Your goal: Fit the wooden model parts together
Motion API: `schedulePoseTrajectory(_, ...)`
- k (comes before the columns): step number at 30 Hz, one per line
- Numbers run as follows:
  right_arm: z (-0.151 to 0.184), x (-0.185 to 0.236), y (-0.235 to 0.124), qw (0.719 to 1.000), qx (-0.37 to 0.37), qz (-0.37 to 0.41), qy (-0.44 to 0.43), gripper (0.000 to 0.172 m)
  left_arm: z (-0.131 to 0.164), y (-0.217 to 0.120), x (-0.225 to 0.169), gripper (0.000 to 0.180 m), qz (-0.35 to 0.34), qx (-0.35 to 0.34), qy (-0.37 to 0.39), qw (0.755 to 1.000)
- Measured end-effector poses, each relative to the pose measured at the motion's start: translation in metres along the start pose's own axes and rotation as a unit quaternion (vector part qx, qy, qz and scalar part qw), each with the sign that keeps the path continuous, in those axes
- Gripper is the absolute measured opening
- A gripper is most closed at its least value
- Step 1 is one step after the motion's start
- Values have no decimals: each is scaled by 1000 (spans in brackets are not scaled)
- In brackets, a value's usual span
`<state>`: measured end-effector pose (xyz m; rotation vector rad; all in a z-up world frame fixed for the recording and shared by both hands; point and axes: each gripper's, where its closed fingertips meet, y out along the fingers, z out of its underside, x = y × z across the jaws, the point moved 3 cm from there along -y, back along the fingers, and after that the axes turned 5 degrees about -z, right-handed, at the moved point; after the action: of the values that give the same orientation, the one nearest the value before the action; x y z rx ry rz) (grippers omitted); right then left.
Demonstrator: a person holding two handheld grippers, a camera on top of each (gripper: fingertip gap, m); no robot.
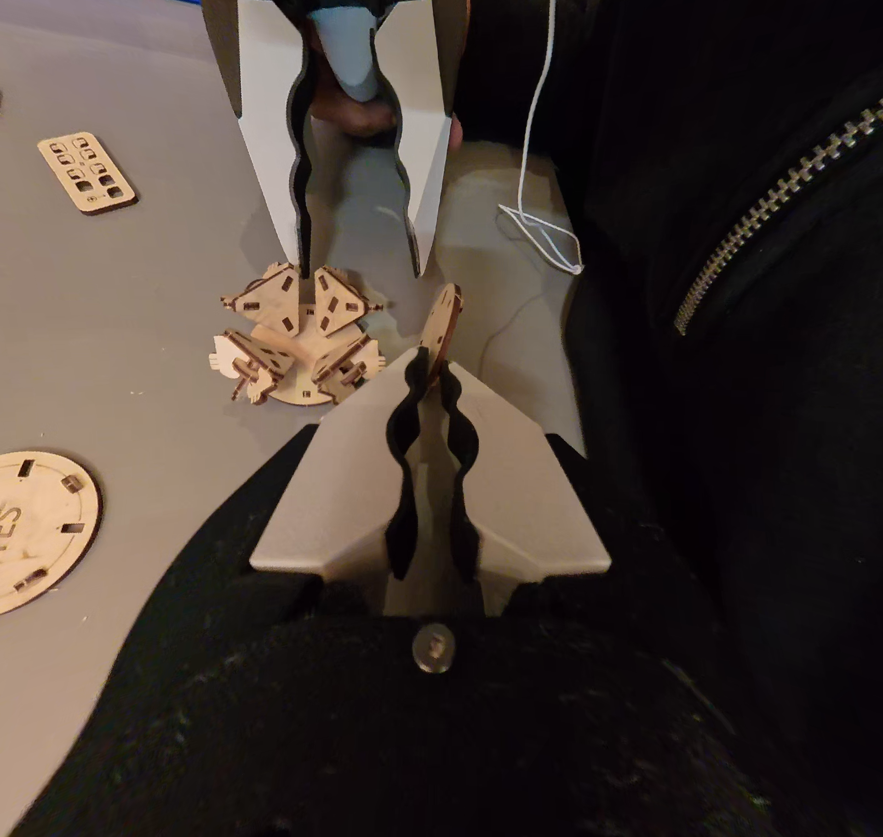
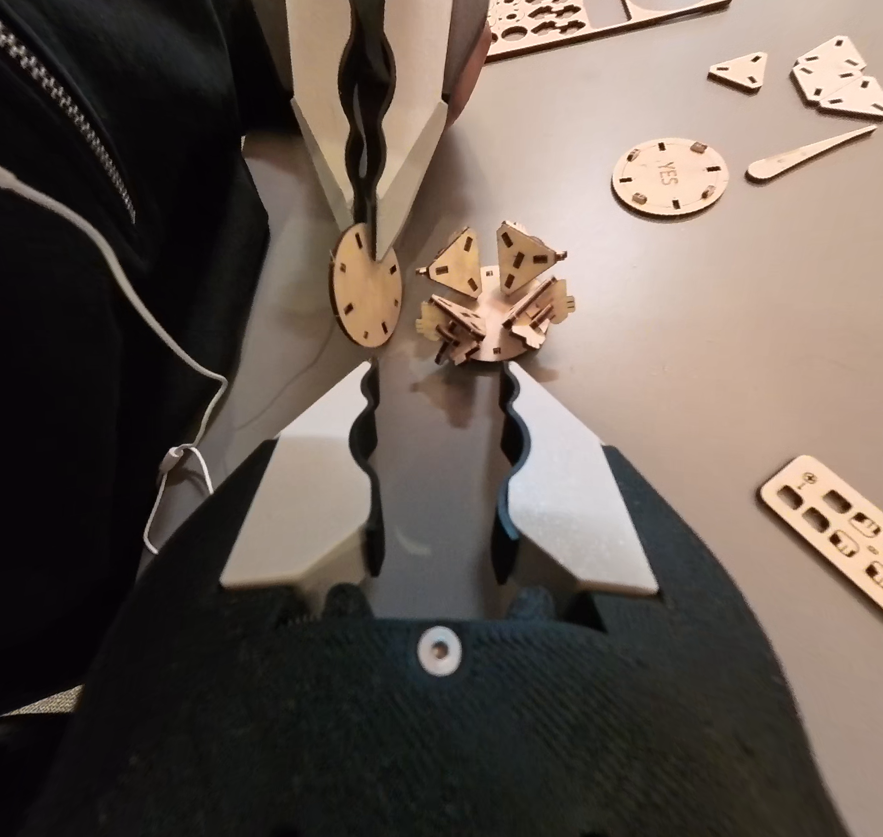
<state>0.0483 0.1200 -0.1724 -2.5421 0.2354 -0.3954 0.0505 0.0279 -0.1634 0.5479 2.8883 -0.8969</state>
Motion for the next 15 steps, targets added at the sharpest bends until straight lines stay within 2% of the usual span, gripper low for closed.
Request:
schedulePoseTrajectory(7, -1, 0, -2, 1000, -7, -2, 0, 51, 1, -1, 2, 0, -4, 0, -4, 1000)
schedulePoseTrajectory(11, -1, -1, -12, 1000, -26, 6, 4, 51, -6, -4, 0, 0, -9, -32, 6, 999)
schedulePoseTrajectory(15, -17, 17, -19, 995, -87, -35, -18, 36, -17, -7, -1, 0, -21, -73, 7, 997)
